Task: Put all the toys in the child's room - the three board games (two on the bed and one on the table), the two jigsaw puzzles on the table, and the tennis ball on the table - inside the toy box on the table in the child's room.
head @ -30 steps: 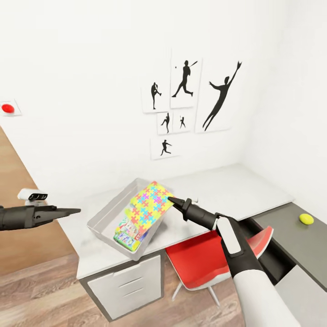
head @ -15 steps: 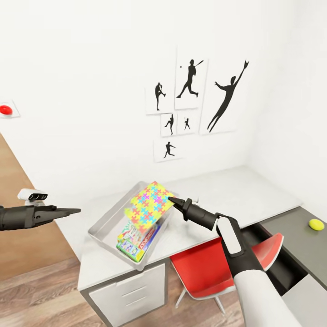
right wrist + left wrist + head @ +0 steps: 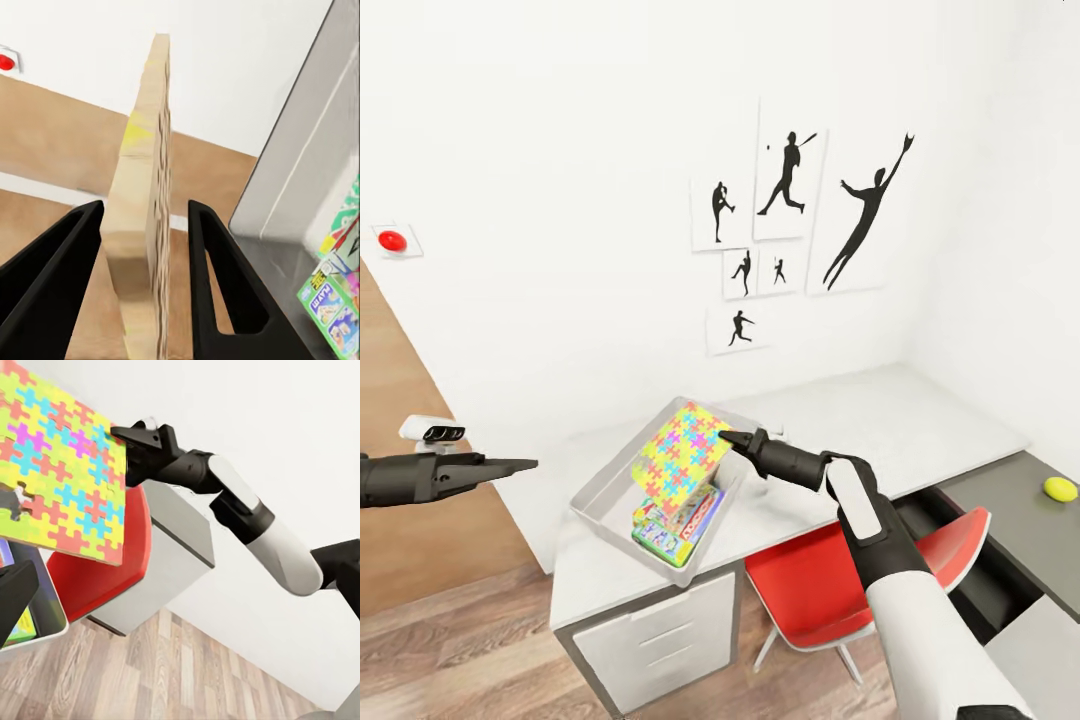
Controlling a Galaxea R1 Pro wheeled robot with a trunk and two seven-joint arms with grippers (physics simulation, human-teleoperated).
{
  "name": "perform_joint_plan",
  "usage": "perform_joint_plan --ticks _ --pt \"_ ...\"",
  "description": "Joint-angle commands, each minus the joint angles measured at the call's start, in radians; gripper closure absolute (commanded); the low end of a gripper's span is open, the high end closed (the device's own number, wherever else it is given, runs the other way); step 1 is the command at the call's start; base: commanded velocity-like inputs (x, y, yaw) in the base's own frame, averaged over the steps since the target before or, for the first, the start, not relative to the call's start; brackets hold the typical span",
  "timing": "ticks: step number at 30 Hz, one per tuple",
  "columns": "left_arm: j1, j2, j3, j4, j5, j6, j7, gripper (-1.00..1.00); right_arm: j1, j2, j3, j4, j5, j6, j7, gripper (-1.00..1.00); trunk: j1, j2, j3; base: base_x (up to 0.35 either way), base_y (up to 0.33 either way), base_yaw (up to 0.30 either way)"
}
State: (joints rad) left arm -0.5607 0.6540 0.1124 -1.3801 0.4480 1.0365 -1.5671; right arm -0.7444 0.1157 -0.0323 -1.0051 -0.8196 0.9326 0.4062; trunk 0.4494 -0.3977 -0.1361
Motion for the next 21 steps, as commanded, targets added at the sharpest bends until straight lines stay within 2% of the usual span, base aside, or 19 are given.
perform_joint_plan --ticks 1,3,7,13,21 --pt "-0.001 0.001 0.0 0.0 0.0 0.011 -0.004 -1.0 -0.007 0.001 0.005 0.001 0.002 0.007 -0.012 1.0 0.001 -0.002 -0.002 -0.05 0.025 0.0" --pt "-0.001 0.0 -0.001 0.001 0.0 0.011 -0.004 -1.0 -0.025 0.001 0.022 0.007 -0.002 0.011 -0.055 1.0 0.001 -0.002 -0.002 -0.026 0.013 0.0" --pt "-0.001 0.001 0.0 0.002 0.0 0.011 -0.004 -1.0 -0.062 -0.001 0.031 0.039 -0.004 0.036 -0.081 1.0 0.001 -0.002 -0.002 -0.01 0.005 0.0" --pt "-0.001 0.0 0.003 0.004 -0.001 0.011 -0.004 -1.0 -0.121 -0.007 0.035 0.127 -0.002 0.055 -0.086 1.0 0.001 -0.002 -0.002 0.005 0.102 0.0" --pt "-0.001 0.001 0.005 0.007 -0.001 0.011 -0.004 -1.0 -0.14 -0.013 0.038 0.18 0.0 0.057 -0.08 1.0 0.001 -0.002 -0.002 0.007 0.098 0.0"
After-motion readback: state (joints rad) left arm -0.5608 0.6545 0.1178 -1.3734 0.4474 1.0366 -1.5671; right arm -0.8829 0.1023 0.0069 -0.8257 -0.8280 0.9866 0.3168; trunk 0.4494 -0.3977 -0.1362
